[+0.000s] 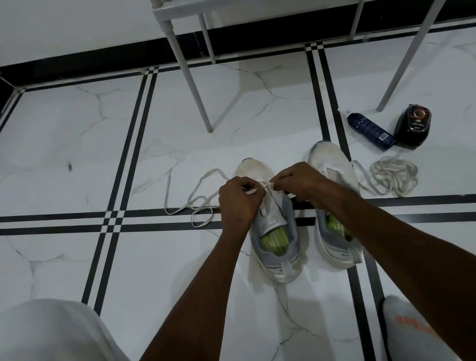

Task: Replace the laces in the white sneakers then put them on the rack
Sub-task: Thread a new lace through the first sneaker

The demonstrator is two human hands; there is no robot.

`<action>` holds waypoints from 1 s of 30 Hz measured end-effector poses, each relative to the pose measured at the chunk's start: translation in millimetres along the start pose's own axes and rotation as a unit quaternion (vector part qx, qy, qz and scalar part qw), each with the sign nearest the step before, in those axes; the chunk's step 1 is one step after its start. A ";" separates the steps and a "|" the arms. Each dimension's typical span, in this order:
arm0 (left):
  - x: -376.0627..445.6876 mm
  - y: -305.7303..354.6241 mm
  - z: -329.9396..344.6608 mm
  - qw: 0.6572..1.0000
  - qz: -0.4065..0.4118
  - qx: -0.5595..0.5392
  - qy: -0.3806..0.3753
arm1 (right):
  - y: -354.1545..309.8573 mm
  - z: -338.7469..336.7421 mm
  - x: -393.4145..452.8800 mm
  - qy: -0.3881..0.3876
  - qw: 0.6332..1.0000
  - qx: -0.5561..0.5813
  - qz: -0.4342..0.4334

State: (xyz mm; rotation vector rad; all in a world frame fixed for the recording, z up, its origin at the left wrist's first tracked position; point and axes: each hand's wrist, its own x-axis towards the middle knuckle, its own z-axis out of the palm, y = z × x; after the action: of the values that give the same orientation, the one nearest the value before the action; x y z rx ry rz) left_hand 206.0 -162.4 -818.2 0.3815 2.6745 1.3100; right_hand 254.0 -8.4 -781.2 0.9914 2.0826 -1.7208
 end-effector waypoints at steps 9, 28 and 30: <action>-3.1 3.1 1.5 0.999 -0.010 0.041 0.009 | -1.7 2.4 -1.1 0.003 0.999 0.042 0.026; -22.6 29.3 2.2 0.982 -0.048 0.177 0.051 | -15.9 4.3 4.1 -0.036 0.994 0.076 0.063; -25.1 20.4 0.6 0.982 -0.071 0.172 0.030 | -15.4 -2.9 6.5 -0.032 0.996 0.056 0.058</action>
State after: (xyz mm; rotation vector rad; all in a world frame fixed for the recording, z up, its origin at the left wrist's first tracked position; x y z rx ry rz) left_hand 233.6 -157.2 -802.2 0.1856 2.9180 0.8313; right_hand 239.9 -4.5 -772.5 1.0524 1.8689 -1.8023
